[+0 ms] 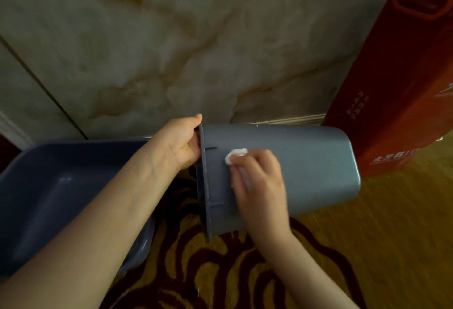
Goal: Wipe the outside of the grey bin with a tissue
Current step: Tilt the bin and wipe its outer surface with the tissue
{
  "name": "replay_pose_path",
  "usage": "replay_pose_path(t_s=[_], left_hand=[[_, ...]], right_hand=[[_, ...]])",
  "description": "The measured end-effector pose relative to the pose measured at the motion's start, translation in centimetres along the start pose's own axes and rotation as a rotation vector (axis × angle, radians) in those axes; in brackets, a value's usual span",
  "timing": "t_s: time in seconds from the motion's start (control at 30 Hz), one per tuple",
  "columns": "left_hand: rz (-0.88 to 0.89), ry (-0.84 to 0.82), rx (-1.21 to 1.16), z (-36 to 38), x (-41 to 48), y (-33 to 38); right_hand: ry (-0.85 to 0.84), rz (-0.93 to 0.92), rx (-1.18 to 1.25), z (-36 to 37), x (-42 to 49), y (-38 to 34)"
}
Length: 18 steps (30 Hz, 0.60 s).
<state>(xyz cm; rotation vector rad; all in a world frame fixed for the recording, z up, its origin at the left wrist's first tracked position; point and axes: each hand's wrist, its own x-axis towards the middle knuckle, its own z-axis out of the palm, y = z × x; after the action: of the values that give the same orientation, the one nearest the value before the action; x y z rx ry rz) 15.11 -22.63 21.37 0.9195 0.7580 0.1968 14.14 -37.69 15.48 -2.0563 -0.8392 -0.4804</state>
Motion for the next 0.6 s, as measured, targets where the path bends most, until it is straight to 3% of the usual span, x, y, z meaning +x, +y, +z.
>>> replay_pose_path(t_s=[0.2,0.3,0.47,0.6], left_hand=[[-0.018,-0.015,-0.005,-0.1,-0.3,0.0],[-0.012,-0.02,-0.001,-0.1,-0.5,0.0],[-0.016,-0.024,0.018,-0.1,-0.2,-0.2],[-0.038,-0.029,0.026,-0.4,-0.2,-0.3]], right_hand=[[0.171,0.371,-0.113,-3.5,1.3,5.8],[0.22,0.248,-0.088,-3.0,1.3,3.5],[-0.062,-0.147,-0.037,1.2,0.3,-2.4],[0.003,-0.065,-0.074,0.5,1.1,0.6]])
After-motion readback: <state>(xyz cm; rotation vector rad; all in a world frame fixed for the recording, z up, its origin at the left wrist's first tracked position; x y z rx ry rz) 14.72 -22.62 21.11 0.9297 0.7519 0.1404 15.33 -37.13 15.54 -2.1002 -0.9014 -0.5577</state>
